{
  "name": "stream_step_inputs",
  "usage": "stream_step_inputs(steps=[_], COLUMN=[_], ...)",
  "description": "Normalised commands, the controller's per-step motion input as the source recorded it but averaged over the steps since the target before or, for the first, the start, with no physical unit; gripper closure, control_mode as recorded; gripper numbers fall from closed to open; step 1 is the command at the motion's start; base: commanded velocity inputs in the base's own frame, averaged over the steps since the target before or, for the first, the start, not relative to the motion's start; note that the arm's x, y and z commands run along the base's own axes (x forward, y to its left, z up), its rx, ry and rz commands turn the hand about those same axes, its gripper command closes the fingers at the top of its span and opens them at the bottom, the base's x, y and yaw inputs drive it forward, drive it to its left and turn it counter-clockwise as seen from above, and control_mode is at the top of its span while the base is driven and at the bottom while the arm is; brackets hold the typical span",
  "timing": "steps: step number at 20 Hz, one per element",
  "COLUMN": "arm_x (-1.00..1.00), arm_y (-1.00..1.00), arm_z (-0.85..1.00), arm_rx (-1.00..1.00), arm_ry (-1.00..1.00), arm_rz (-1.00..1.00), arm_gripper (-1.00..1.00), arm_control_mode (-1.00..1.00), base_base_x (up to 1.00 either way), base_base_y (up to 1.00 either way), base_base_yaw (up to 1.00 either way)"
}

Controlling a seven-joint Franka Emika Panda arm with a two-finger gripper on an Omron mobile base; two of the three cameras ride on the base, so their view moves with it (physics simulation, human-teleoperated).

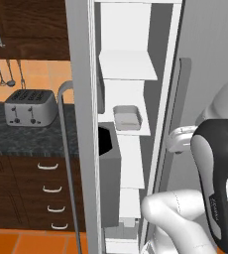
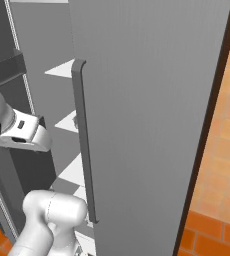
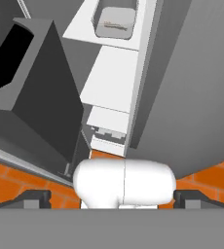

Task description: Take the meat container that has the shrimp and place it on the second highest rack of the freezer. Then take the vegetable container that has the eggplant and squash and place it on the highest rack of the freezer.

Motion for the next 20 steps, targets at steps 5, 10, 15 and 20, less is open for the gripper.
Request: stream_step_inputs(steps=[5, 10, 15, 20], arm_x=[0.00, 0.00, 0.00, 0.00], arm_y=[-0.07, -0.10, 0.00, 0.00], arm_z=[0.00, 0.00, 0.00, 0.00], arm_rx=[0.01, 0.00, 0.00, 0.00], arm_ry=[-0.01, -0.03, -0.01, 0.00], arm_rz=[0.00, 0.00, 0.00, 0.00], arm_gripper=[-1.00, -1.00, -1.00, -1.00], arm_control_mode=[-1.00, -1.00, 1.00, 1.00], base_base_x=[0.00, 0.00, -0.27, -0.79], base_base_y=[0.00, 0.00, -0.07, -0.77], base_base_yaw=[0.00, 0.00, 0.01, 0.34])
